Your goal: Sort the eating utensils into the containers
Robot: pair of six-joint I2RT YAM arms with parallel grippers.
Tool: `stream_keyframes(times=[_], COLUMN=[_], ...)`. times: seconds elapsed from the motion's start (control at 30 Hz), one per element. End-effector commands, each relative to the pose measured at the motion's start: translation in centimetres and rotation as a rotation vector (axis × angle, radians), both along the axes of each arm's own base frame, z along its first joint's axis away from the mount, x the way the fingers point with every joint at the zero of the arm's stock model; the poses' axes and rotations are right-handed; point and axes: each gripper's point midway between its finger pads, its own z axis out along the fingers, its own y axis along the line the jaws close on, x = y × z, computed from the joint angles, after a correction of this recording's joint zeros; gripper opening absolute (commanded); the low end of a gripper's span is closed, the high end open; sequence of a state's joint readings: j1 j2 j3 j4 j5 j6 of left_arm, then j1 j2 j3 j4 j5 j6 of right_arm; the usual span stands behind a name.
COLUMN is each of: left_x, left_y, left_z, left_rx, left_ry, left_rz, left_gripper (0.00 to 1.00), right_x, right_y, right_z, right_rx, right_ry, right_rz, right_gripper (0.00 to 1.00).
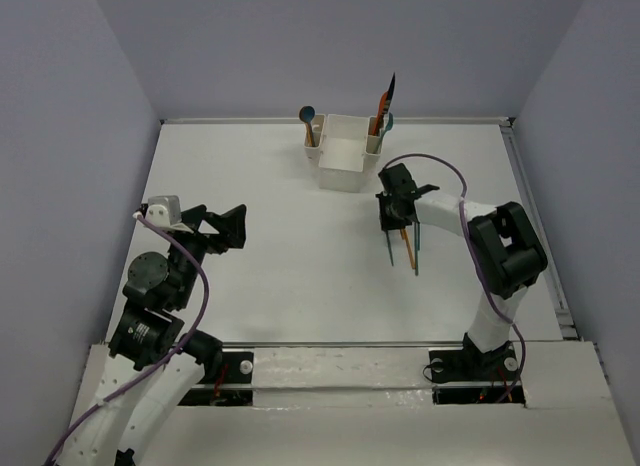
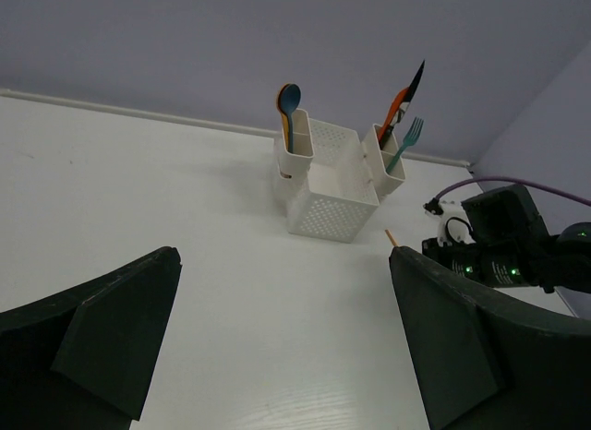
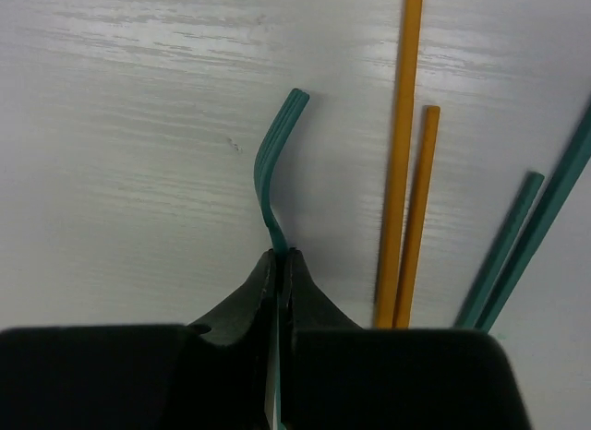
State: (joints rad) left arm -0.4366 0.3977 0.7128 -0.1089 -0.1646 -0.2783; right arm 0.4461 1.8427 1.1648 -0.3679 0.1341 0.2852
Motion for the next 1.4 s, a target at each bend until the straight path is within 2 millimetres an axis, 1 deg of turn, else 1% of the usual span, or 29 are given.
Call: stream_keyframes(times=[0.0,0.07,0.1,0.13,0.17,0.2,0.27,0.3,0.37,0.4,0.43,0.5,0.53,0.57,0.6,0.63,0.67,0.7,0.77,0.8,0.83,0.87,0.9,0.97,1.03,1.07,1.2,1.3,1.37], left_x=[-0.3,-0.3,-0.2,-0.2,-0.2,-0.2,-0.2,-0.2,-0.1,-0.1,0.0,0.1,0.1,0.2,0.2,0.3,0.4,0.5,0.5,0.6,0.7,0.8,0.8,1.0,1.1,1.1,1.3,1.3,1.4], left_y=[0.2,0.1,0.0,0.0,0.0,0.0,0.1,0.1,0.1,0.1,0.0,-0.1,0.0,0.0,0.0,-0.1,-0.1,-0.1,0.0,0.0,0.0,0.0,0.0,-0.1,-0.1,-0.1,-0.1,-0.1,0.1], left_z=[1.6,1.6,1.6,1.6,1.6,1.5,1.4,1.4,1.4,1.3,1.3,1.1,1.1,1.0,1.0,0.9,0.8,0.8,0.7,0.6,0.5,0.5,0.4,0.2,0.2,0.2,0.0,0.0,0.0], left_rx=[-0.028,-0.027,-0.025,-0.027,-0.027,-0.025,-0.021,-0.021,-0.021,-0.018,-0.019,-0.015,-0.013,-0.012,-0.009,-0.01,-0.005,-0.004,-0.003,0.001,0.001,0.003,0.005,0.01,0.009,0.01,0.013,0.012,0.012], left_ry=[-0.056,-0.058,-0.055,-0.055,-0.056,-0.055,-0.052,-0.052,-0.052,-0.049,-0.049,-0.041,-0.041,-0.038,-0.037,-0.034,-0.031,-0.028,-0.025,-0.023,-0.019,-0.017,-0.014,-0.008,-0.004,-0.003,0.002,0.004,0.004], left_rz=[0.002,-0.003,-0.006,-0.006,-0.006,-0.006,0.001,0.001,0.001,-0.001,-0.002,-0.004,-0.002,0.001,0.001,0.001,0.003,0.004,0.009,0.014,0.014,0.015,0.017,0.015,0.015,0.015,0.02,0.018,0.026], left_gripper=[0.99,0.99,0.99,0.99,0.99,0.99,0.99,0.99,0.99,0.99,0.99,0.99,0.99,0.99,0.99,0.99,0.99,0.99,0.99,0.99,0.99,0.99,0.99,0.99,0.99,0.99,0.99,0.99,0.99], right_x=[1.8,3.4,4.2,5.1,6.7,7.5,10.1,11.1,12.9,13.5,14.4,15.6,16.0,17.0,17.5,17.9,18.6,19.2,19.8,20.3,20.7,20.8,21.3,21.7,22.0,21.9,21.6,21.6,21.7], right_y=[1.8,2.6,2.9,3.2,3.8,3.9,3.9,3.9,3.9,3.9,3.8,4.0,4.0,3.5,3.6,3.8,4.0,3.5,3.5,3.7,3.1,3.0,2.5,2.5,2.0,1.9,1.5,1.7,2.1], right_z=[3.4,6.7,9.5,11.5,14.2,16.2,21.2,22.1,26.1,27.0,27.1,29.7,30.0,30.1,30.8,30.9,30.5,30.9,31.0,30.2,30.3,30.7,30.0,30.0,29.5,29.0,28.6,28.0,26.7], right_rx=[0.084,0.142,0.173,0.195,0.234,0.244,0.247,0.237,0.227,0.223,0.196,0.213,0.211,0.199,0.205,0.208,0.205,0.2,0.204,0.199,0.196,0.203,0.191,0.189,0.181,0.183,0.181,0.181,0.178], right_ry=[-0.11,-0.222,-0.3,-0.37,-0.479,-0.547,-0.738,-0.779,-0.917,-0.956,-0.989,-1.089,-1.107,-1.143,-1.167,-1.182,-1.198,-1.219,-1.247,-1.241,-1.251,-1.271,-1.263,-1.266,-1.262,-1.267,-1.275,-1.264,-1.24], right_rz=[0.014,0.014,0.013,0.016,0.016,0.019,0.013,0.009,-0.002,-0.002,-0.01,-0.029,-0.034,-0.056,-0.062,-0.065,-0.068,-0.085,-0.105,-0.106,-0.122,-0.132,-0.141,-0.144,-0.153,-0.157,-0.172,-0.158,-0.134], right_gripper=[0.0,0.0,0.0,0.0,0.0,0.0,0.0,0.0,0.0,0.0,0.0,0.0,0.0,0.0,0.0,0.0,0.0,0.0,0.0,0.0,0.0,0.0,0.0,0.0,0.0,0.0,0.0,0.0,0.0])
